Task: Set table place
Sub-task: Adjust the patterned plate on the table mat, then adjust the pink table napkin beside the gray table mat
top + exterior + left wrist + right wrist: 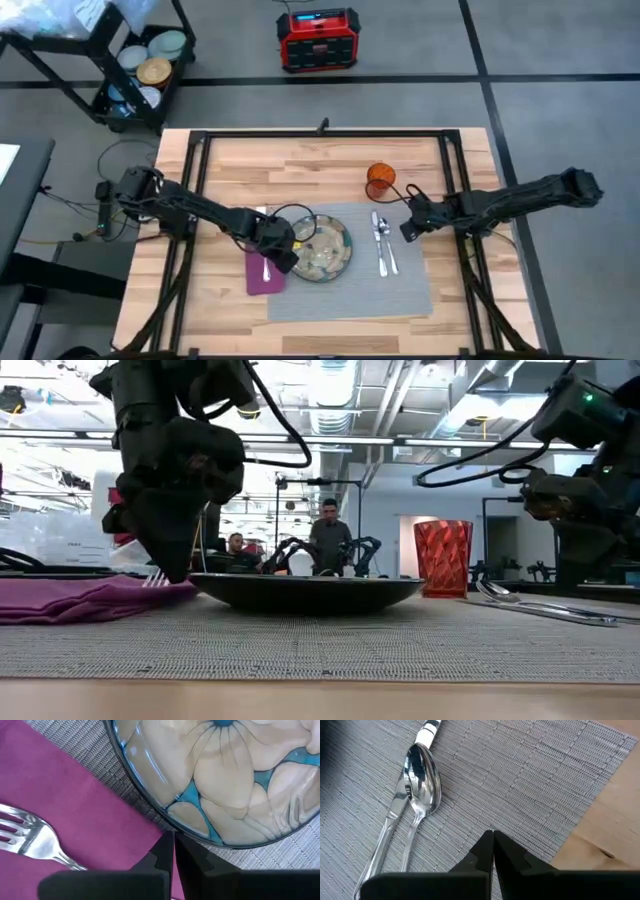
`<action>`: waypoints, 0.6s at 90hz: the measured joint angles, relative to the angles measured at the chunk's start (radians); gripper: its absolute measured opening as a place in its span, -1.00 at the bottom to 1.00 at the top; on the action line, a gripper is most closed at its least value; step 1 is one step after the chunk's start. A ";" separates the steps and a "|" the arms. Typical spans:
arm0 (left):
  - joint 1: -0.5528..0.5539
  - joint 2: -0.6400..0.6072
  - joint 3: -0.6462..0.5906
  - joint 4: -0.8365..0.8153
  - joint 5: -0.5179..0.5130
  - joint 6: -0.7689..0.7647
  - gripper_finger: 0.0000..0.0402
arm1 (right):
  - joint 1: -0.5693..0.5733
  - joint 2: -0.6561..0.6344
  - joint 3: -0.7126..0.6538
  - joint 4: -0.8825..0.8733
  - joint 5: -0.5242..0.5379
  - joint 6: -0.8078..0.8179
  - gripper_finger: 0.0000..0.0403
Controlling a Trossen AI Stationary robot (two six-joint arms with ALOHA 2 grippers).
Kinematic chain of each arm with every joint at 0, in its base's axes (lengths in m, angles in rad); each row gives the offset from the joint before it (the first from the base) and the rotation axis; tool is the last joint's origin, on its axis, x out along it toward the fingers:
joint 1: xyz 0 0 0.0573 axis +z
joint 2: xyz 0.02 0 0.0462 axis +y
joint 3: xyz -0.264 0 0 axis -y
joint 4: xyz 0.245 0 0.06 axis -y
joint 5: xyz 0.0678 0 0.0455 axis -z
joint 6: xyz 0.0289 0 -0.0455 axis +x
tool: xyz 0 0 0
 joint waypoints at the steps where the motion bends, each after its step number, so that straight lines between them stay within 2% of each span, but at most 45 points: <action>1: 0.000 0.000 0.000 0.000 0.000 0.001 -1.00 | 0.000 0.000 0.000 0.000 0.000 0.000 -1.00; 11: 0.000 0.000 -0.001 0.021 -0.003 0.013 -1.00 | 0.000 0.000 0.000 0.003 0.000 -0.002 -1.00; 22: 0.003 -0.001 0.005 0.206 -0.040 0.122 -1.00 | 0.000 0.000 0.000 0.016 0.000 -0.002 -1.00; 34: 0.014 0.004 -0.002 0.094 -0.042 0.101 -1.00 | 0.008 0.000 0.000 0.016 -0.007 0.002 -1.00; 54: 0.012 0.000 0.000 0.094 -0.024 0.109 -1.00 | 0.018 0.000 0.000 0.016 -0.007 0.017 -1.00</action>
